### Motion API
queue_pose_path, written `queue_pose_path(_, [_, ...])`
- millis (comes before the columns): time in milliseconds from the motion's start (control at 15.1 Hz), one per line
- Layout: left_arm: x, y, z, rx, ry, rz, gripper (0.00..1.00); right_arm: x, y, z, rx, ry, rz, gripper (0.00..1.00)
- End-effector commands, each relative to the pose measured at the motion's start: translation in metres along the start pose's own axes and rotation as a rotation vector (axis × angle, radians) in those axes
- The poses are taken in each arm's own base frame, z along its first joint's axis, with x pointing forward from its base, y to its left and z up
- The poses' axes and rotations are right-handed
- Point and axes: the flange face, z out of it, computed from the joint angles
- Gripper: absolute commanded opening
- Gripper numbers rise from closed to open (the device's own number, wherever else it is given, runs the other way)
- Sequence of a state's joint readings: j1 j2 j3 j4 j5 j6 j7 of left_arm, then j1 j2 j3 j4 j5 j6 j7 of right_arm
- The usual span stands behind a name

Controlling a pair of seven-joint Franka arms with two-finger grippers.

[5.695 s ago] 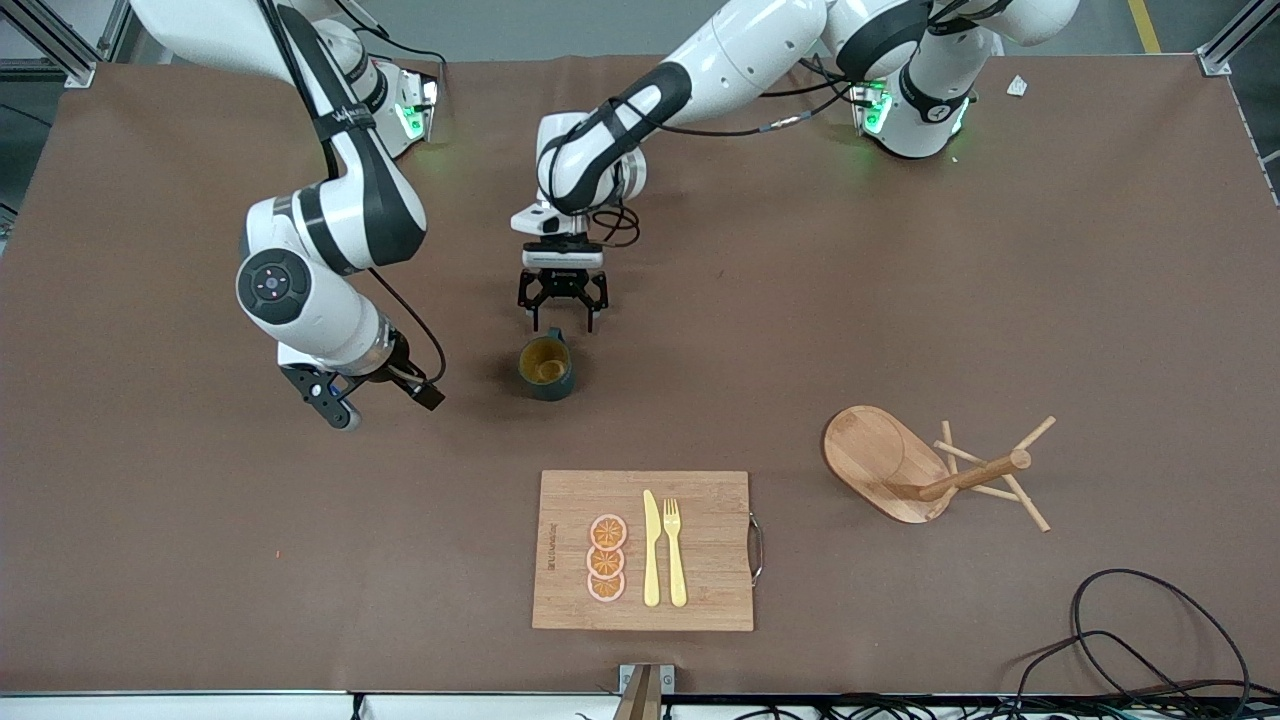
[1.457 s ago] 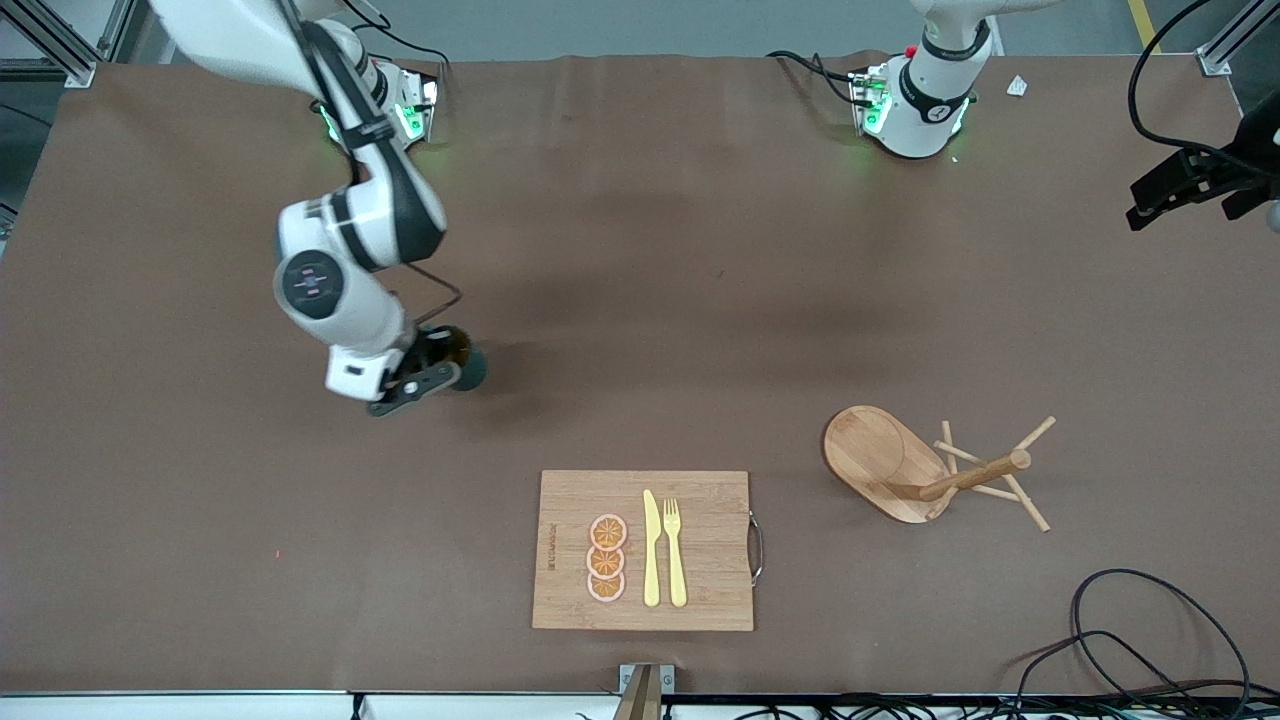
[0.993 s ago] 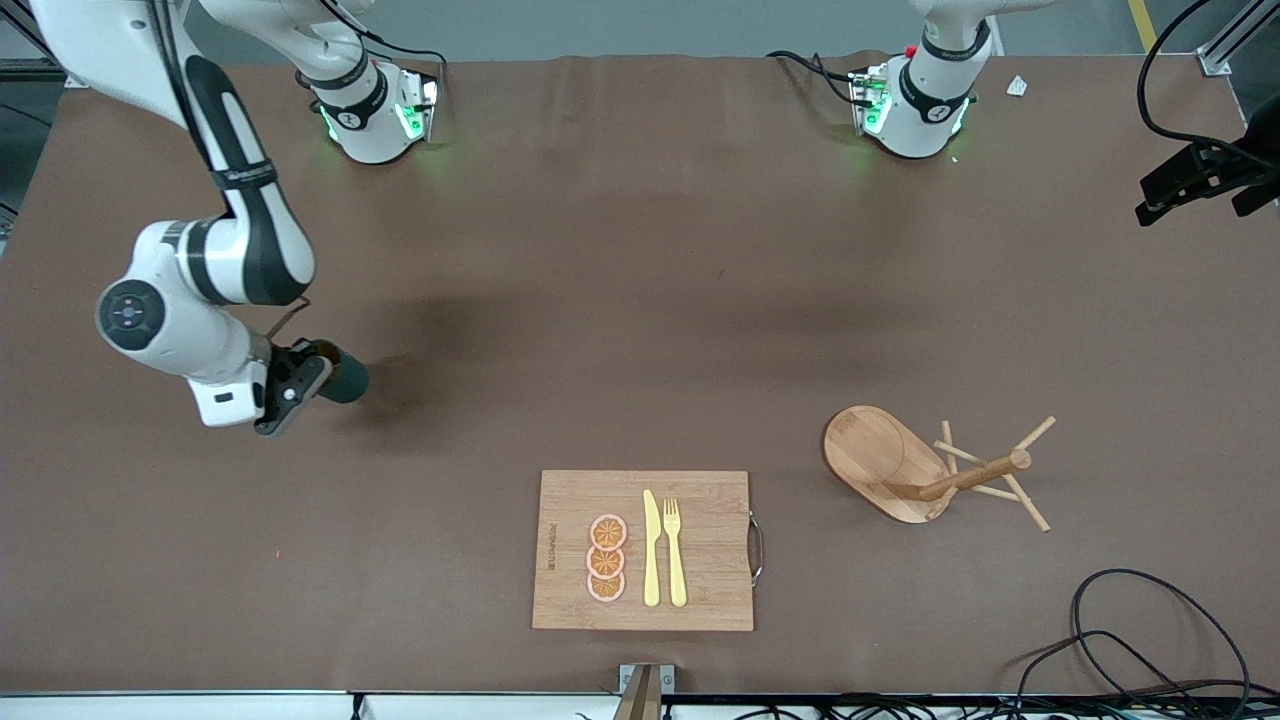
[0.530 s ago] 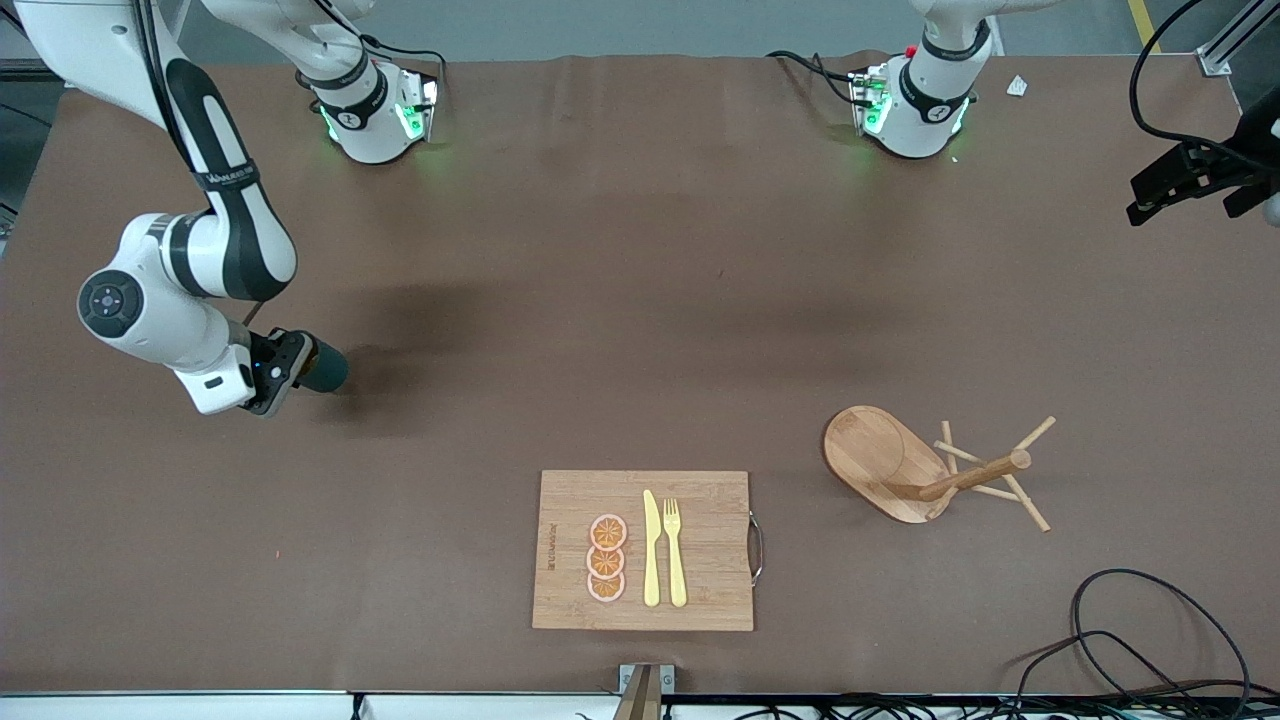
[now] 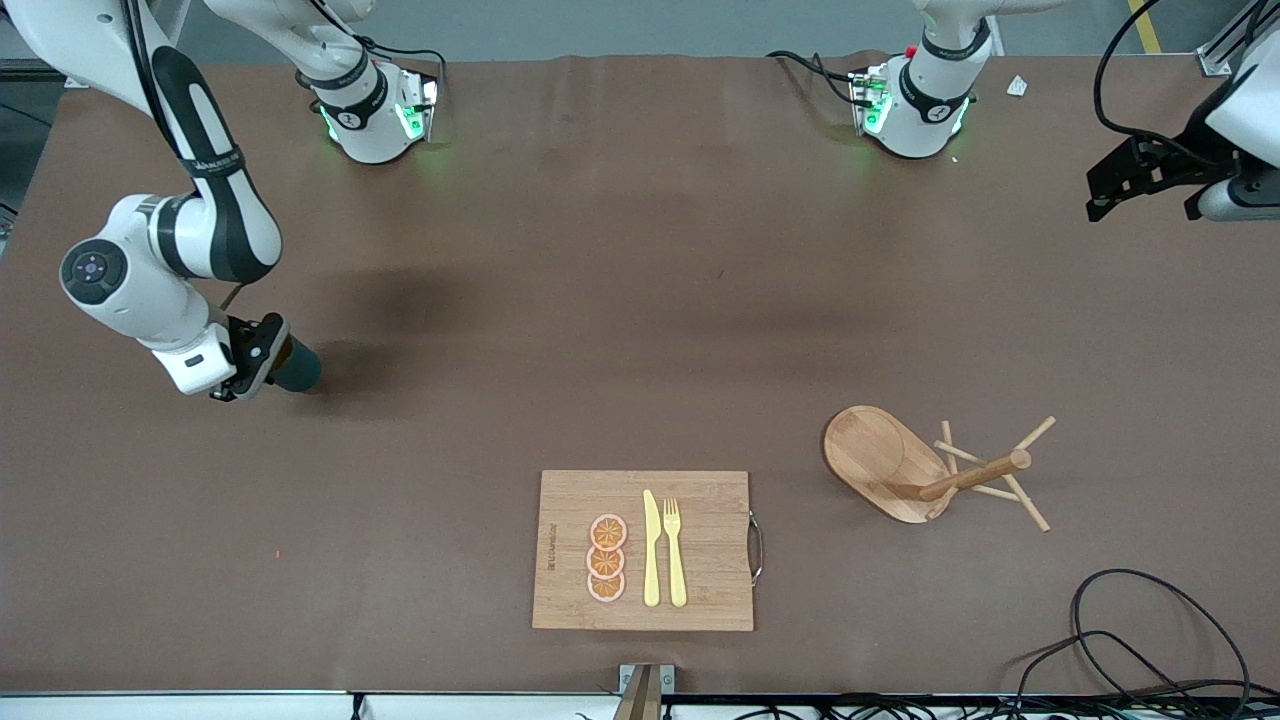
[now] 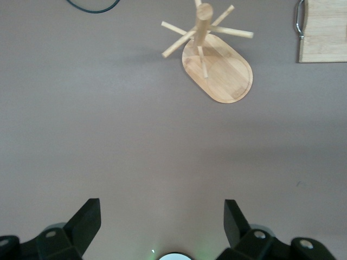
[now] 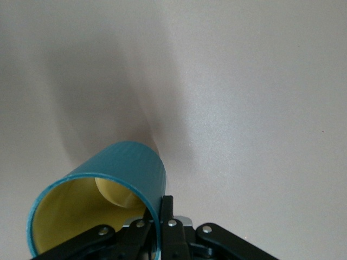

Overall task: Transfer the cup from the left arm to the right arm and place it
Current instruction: 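Carry the cup with the right gripper away from the cutting board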

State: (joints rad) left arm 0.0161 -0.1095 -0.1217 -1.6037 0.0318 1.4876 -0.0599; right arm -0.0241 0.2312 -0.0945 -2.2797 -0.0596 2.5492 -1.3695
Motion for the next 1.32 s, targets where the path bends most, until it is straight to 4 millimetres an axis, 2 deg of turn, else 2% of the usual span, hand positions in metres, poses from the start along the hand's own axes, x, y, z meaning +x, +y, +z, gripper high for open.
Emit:
queue_pose_path(0, [-0.006,-0.002,-0.005,-0.018,0.016,0.014,1.00,-0.002,-0.012,-0.002,-0.024,0.003,-0.025,0.00])
queue_pose_path(331, [-0.004,-0.015,-0.003,-0.024,0.013,-0.009,1.00,-0.007,-0.013,0.003,-0.015,-0.001,-0.006,0.01])
queue_pose_path(662, [0.000,-0.017,-0.001,-0.047,0.025,-0.018,1.00,-0.011,-0.014,0.011,0.005,-0.004,0.015,0.04])
queue_pose_path(728, [0.000,-0.015,-0.001,-0.047,0.027,-0.020,1.00,-0.011,-0.014,0.011,0.005,-0.005,0.012,0.11])
queue_pose_path(795, [0.000,-0.014,-0.002,-0.045,0.027,-0.024,1.00,-0.011,-0.014,0.012,0.005,-0.005,0.012,0.46])
queue_pose_path(861, [0.000,-0.013,-0.002,-0.045,0.027,-0.021,1.00,-0.010,-0.013,0.012,0.008,-0.006,0.009,0.93])
queue_pose_path(927, [0.001,-0.013,-0.001,-0.046,0.028,-0.024,1.00,-0.010,-0.012,0.010,0.008,-0.006,0.007,1.00])
queue_pose_path(1060, [0.002,-0.013,-0.002,-0.043,0.037,-0.029,1.00,-0.007,-0.006,-0.002,0.010,-0.007,0.015,1.00])
queue_pose_path(1258, [0.002,-0.014,-0.004,-0.039,0.047,-0.031,1.00,-0.003,0.013,-0.043,0.128,-0.050,0.185,1.00])
